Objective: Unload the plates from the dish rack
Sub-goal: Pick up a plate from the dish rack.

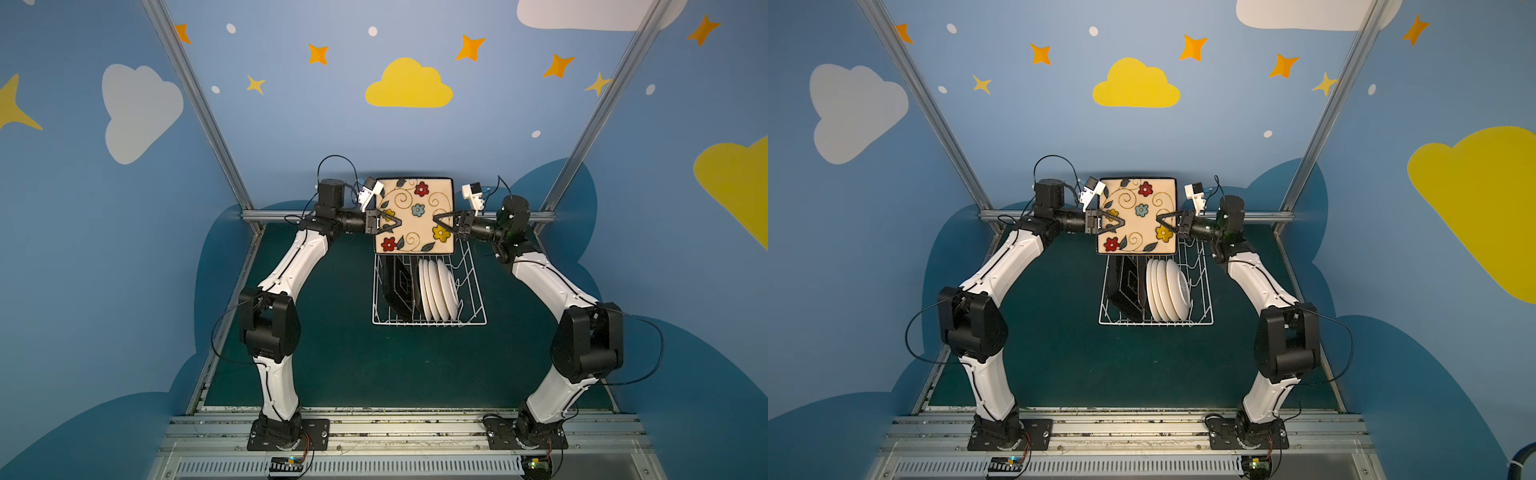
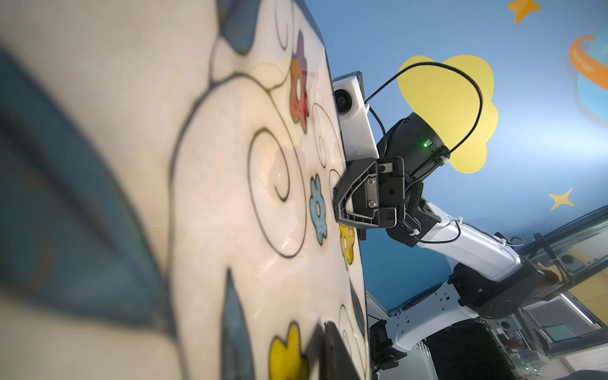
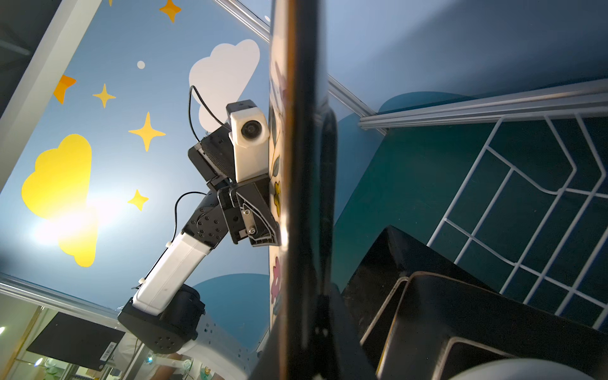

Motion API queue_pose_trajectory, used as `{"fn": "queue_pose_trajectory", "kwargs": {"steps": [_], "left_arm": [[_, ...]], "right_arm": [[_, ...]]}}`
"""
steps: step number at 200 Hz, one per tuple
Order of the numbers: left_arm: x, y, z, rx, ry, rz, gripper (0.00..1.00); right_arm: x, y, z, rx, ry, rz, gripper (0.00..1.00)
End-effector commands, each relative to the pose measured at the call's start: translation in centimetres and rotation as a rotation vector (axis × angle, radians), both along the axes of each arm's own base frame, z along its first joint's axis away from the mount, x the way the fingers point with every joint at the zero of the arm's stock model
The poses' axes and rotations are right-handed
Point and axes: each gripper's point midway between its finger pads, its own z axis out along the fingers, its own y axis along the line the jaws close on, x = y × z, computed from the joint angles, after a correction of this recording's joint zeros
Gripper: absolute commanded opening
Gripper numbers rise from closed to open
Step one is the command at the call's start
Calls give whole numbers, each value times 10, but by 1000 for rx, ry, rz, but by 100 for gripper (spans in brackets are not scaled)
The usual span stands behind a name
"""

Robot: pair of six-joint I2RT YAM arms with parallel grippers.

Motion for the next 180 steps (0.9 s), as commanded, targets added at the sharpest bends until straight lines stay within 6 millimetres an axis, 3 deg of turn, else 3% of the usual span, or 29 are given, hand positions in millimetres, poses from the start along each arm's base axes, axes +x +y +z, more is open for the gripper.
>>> {"fn": "queue_pose_trajectory", "kwargs": {"steps": [1, 54, 132, 152, 180], "left_arm": [[-10, 4, 33, -49, -7, -3, 3], [-8, 10, 41, -49, -30, 38, 3], [-7, 19, 51, -62, -53, 65, 3], [-8, 21, 54, -62, -64, 68, 3], [-7, 27, 59, -60, -76, 83, 3]], "right_arm": [[-30, 12, 45, 37, -243, 94, 3], [-27, 11, 47, 30, -228, 67, 32], [-17, 5, 48, 17, -181, 8, 55], [-14, 1, 48, 11, -171, -15, 77], [-14, -6, 47, -20, -170, -45, 87]]}}
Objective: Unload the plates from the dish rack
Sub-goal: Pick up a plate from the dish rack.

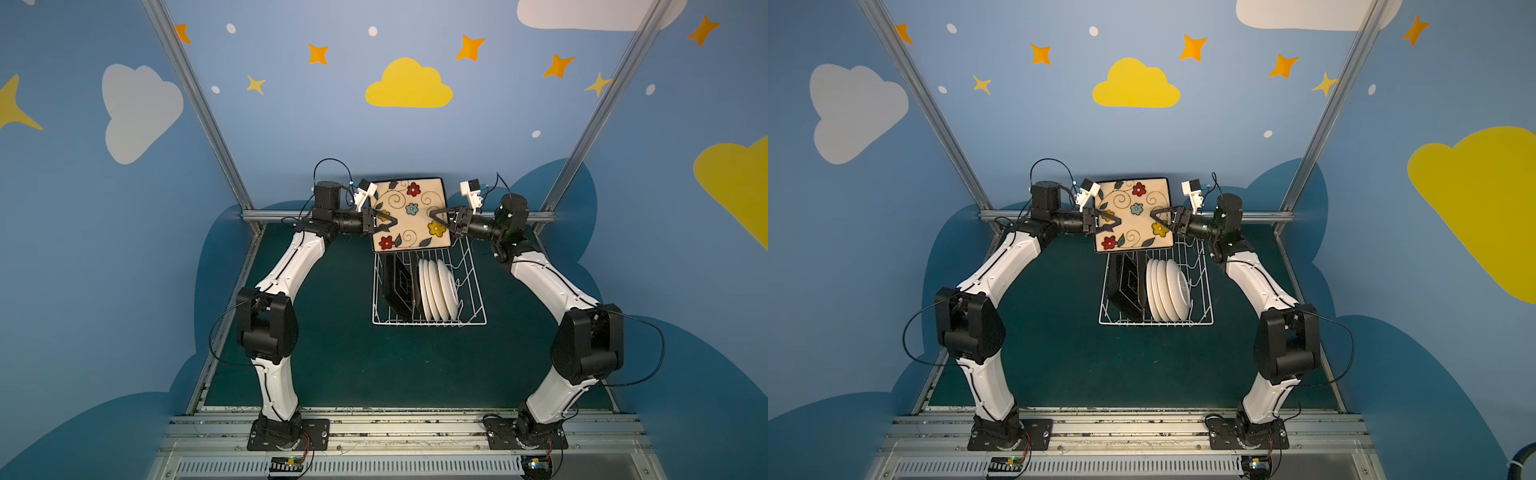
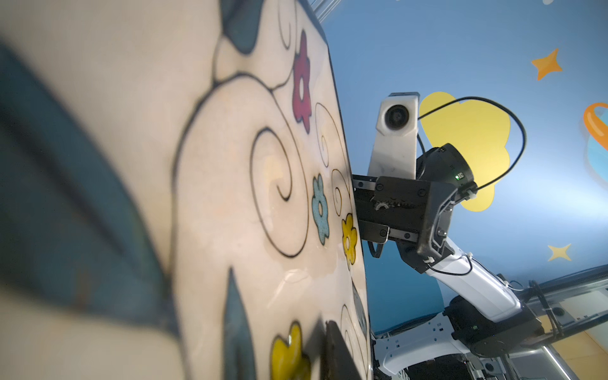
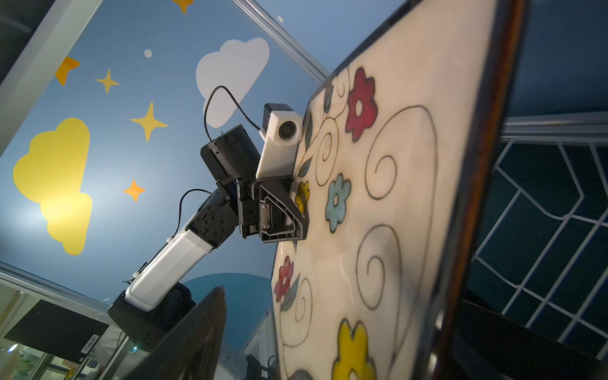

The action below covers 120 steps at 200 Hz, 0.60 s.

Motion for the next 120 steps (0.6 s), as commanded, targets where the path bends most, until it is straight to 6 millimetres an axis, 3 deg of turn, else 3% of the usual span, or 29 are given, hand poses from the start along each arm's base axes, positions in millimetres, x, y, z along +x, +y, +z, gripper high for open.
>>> {"fn": "queue_pose_trajectory", "kwargs": {"steps": [1, 59, 120], "left_arm": [[-20, 9, 67, -47, -217, -20, 3], [-22, 35, 83, 5, -260, 39, 3], [-27, 93, 98, 98, -287, 176, 3]], "right_arm": [[-11, -9, 35, -5, -97, -28, 87], [-21, -24, 27, -148, -139, -104, 87], [-51, -38, 10, -320, -163, -118, 88]]}}
